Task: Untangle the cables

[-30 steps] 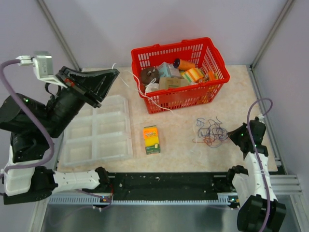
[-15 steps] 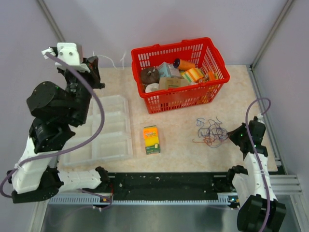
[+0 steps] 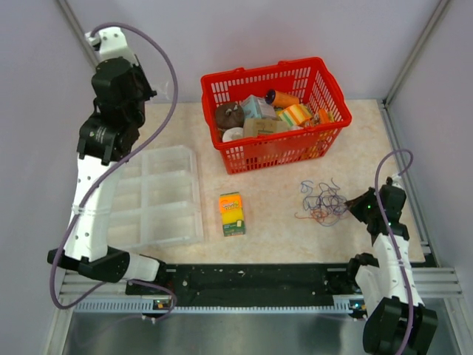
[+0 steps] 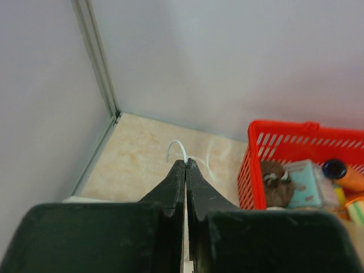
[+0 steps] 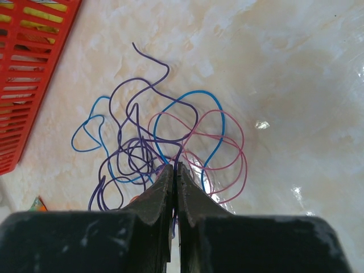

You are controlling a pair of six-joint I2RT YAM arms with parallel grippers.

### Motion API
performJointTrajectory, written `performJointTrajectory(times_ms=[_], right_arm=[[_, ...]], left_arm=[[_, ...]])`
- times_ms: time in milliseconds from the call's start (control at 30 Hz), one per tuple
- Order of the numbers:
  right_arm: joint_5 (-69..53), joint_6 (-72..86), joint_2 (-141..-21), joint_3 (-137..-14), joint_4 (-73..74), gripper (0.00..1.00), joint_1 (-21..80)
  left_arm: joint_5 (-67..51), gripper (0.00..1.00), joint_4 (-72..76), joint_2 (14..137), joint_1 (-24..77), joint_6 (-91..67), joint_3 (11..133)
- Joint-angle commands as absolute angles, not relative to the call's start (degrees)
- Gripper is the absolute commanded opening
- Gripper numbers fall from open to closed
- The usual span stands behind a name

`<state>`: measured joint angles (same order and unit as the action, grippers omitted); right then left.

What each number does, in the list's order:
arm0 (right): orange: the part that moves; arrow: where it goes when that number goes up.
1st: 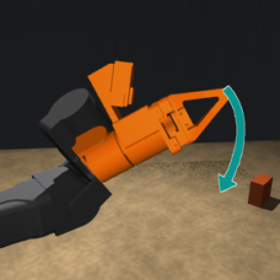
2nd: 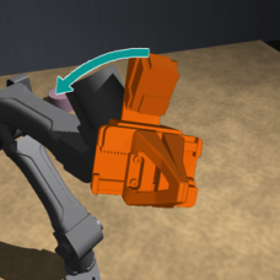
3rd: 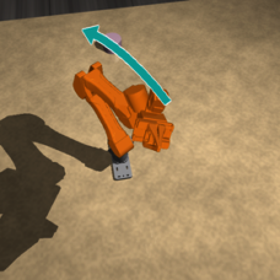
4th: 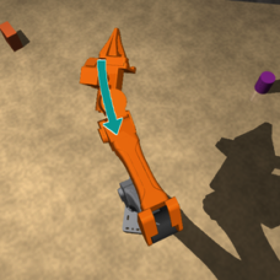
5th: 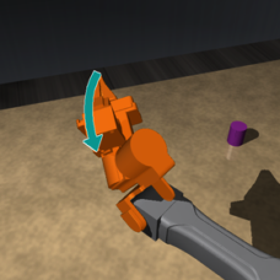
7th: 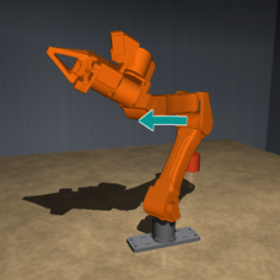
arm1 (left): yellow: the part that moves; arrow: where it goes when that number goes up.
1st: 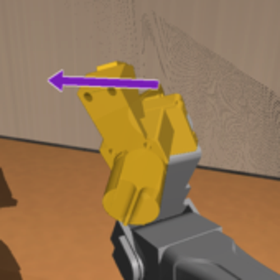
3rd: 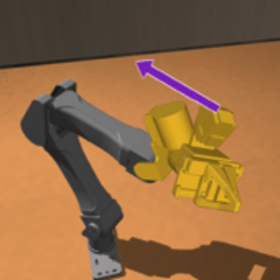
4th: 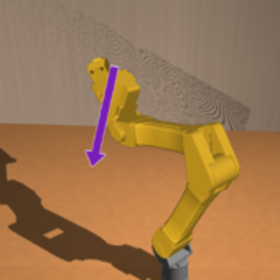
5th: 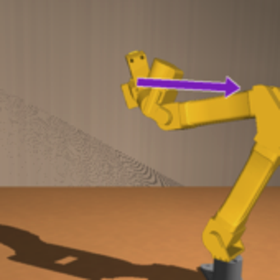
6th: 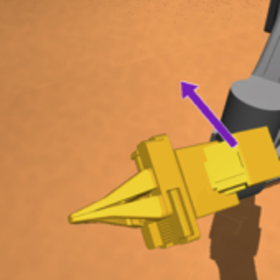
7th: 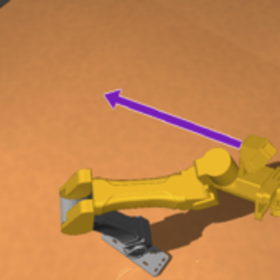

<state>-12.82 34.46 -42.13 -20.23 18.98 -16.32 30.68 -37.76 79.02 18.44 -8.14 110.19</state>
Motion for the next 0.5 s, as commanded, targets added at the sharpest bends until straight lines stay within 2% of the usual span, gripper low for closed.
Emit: performJointTrajectory(times_ms=[0, 133, 467], right_arm=[[-15.29, 33.49, -42.71, -19.43, 15.56, 0.01, -16.7], [-16.08, 33.66, -42.63, -19.16, 15.12, 0.01, -16.79], [-17.49, 33.84, -42.54, -18.54, 14.5, 0.01, -16.79]], left_arm=[[28.56, 0.0, -35.68, 78.3, 15.56, -13.79, 121.71], [29.79, 0.0, -35.16, 79.98, 14.77, -13.1, 126.91], [30.94, 0.0, -33.75, 80.51, 13.71, -14.76, 124.28]])
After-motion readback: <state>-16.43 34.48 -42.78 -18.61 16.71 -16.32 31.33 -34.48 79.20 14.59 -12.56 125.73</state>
